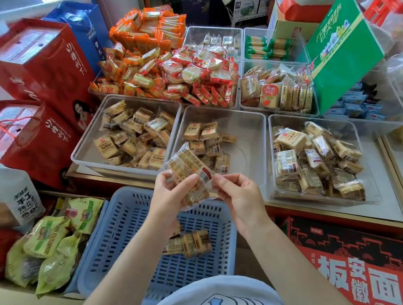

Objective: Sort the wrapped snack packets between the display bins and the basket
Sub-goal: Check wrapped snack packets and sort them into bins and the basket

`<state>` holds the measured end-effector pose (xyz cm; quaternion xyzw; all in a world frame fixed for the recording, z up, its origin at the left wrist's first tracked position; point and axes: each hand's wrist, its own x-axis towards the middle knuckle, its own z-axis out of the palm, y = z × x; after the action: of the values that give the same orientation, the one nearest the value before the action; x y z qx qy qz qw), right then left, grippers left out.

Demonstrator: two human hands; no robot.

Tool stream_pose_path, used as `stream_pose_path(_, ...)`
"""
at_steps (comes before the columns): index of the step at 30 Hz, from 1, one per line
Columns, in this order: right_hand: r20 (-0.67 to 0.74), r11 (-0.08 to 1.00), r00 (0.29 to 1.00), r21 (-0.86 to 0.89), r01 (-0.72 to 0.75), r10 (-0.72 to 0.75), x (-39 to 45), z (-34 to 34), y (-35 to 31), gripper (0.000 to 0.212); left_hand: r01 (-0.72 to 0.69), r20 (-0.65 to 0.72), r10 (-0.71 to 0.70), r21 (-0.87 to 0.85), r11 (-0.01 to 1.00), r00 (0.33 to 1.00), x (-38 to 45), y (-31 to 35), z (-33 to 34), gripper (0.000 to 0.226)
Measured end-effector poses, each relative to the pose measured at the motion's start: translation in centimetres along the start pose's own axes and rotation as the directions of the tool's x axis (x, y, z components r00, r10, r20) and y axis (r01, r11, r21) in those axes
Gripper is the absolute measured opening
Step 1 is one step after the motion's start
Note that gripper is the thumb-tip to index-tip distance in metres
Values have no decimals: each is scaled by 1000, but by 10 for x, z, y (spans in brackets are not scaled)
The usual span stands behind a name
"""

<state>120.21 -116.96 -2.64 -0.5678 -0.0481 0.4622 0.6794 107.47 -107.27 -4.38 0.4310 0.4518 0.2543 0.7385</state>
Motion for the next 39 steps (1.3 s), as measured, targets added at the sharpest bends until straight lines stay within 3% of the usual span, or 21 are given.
stream_pose_path(4, 35, 996, 998, -62, 57, -55, 0, 1, 1, 4, 3, 10, -3, 23, 1000, 1000, 0, 3, -2, 88)
stream_pose_path(12, 81, 979, 994, -181, 90, -77, 3, 0, -5, 5, 104, 67, -98, -89, 991, 993, 3, 11, -4, 95)
stream_pose_path(15, 115, 963, 993, -264, 56, -26, 3, -2, 2, 20, 141, 87, -129, -150, 979, 988, 3, 12, -2, 67)
stream_pose_path(19, 157, 987, 984, -149, -61, 84, -4, 0, 5, 25, 143, 128, -126, -133, 981, 984, 2, 13, 3, 48)
stream_pose_path(23, 69, 995, 993, -36, -95, 97, -2, -2, 2, 23, 156, 190, -128, -137, 978, 973, 1, 13, -1, 49)
stream_pose_path(28, -10, 995, 996, 38, -93, 93, -1, -2, 5, 14, 167, 162, -143, -145, 975, 976, -1, 8, 4, 57)
stream_pose_path(33, 49, 924, 959, 261, -281, 278, -5, -2, 5, 29, 169, 150, -141, -195, 966, 979, -1, 5, 9, 49)
stream_pose_path(36, 75, 924, 956, 247, -292, 283, -4, -3, 5, 25, 158, 130, -133, -204, 966, 983, 0, 5, 9, 60)
stream_pose_path(39, 51, 962, 973, 142, -232, 226, -1, -5, 5, 7, 129, 118, -107, -195, 972, 987, 1, 4, 9, 69)
